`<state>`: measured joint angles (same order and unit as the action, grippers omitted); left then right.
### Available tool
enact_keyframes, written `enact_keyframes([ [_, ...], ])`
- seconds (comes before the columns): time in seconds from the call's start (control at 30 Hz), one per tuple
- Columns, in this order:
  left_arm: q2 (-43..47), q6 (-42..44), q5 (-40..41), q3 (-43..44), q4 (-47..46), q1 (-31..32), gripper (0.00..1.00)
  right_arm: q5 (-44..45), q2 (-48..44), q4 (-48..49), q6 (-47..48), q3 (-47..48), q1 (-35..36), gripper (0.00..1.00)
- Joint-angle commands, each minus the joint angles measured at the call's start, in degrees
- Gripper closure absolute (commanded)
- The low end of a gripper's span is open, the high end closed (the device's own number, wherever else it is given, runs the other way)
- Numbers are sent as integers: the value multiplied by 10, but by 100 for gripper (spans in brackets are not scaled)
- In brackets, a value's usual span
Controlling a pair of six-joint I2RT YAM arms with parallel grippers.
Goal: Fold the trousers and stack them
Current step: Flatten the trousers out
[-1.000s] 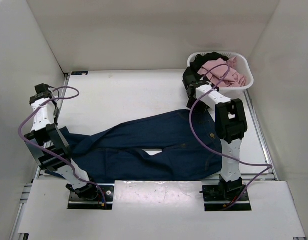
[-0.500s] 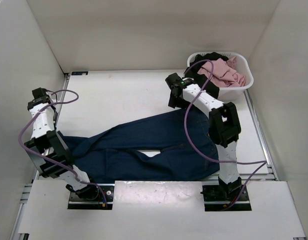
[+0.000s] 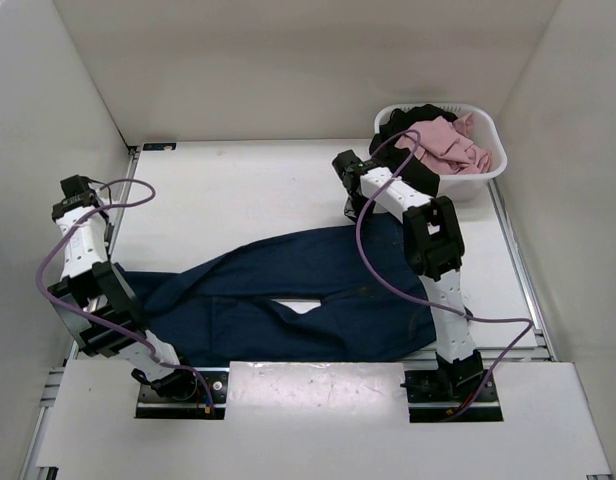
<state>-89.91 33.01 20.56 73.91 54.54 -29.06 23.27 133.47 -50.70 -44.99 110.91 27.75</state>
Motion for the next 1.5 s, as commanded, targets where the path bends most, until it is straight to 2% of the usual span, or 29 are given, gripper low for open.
enact_keyframes([
  [0.0, 1, 6, 6, 52, -7, -6, 86, -16, -9, -13, 0, -49, -9, 100],
  [0.1, -32, 6, 6, 112, -7, 1, 86, -16, -91, 13, 5, -91, -9, 100],
  [0.23, -96, 6, 23, 173, 11, 47, 86, 23, -199, 27, 18, -158, -9, 100],
  [0.37, -177, -13, 35, 218, 16, 132, 86, 34, -299, 27, 18, -230, -3, 100],
  [0.5, -318, -30, 58, 326, 21, 198, 83, 62, -348, 10, 11, -289, -3, 100],
  [0.53, -343, -30, 58, 348, 21, 208, 74, 68, -355, 10, 6, -307, -3, 100],
  [0.63, -421, -46, 58, 432, 35, 243, 68, 68, -361, 3, -6, -313, -8, 100],
  [0.73, -411, -68, 47, 471, 46, 255, 32, 85, -356, -2, -18, -313, -14, 100],
  [0.8, -375, -88, 32, 460, 46, 255, 20, 85, -356, -2, -18, -313, -14, 100],
  [0.83, -332, -88, 13, 447, 46, 239, 19, 85, -350, -2, -23, -307, -14, 100],
  [0.9, -285, -97, -15, 384, 41, 214, 18, 92, -350, -7, -23, -307, -14, 100],
  [0.93, -263, -105, -42, 357, 41, 183, 20, 92, -350, -13, -28, -301, -14, 100],
  [0.97, -225, -105, -55, 303, 34, 167, 21, 108, -350, -24, -28, -296, -14, 100],
  [1.07, -182, -105, -83, 209, 28, 118, 27, 130, -369, -41, -34, -290, -25, 100],
  [1.13, -176, -105, -93, 171, 1, 103, 27, 143, -387, -48, -34, -290, -37, 100],
  [1.27, -206, -127, -111, 155, -6, 84, 28, 144, -405, -48, -23, -296, -52, 100],
  [1.47, -279, -152, -148, 235, -15, 73, 23, 138, -405, -48, -17, -313, -52, 100],
])
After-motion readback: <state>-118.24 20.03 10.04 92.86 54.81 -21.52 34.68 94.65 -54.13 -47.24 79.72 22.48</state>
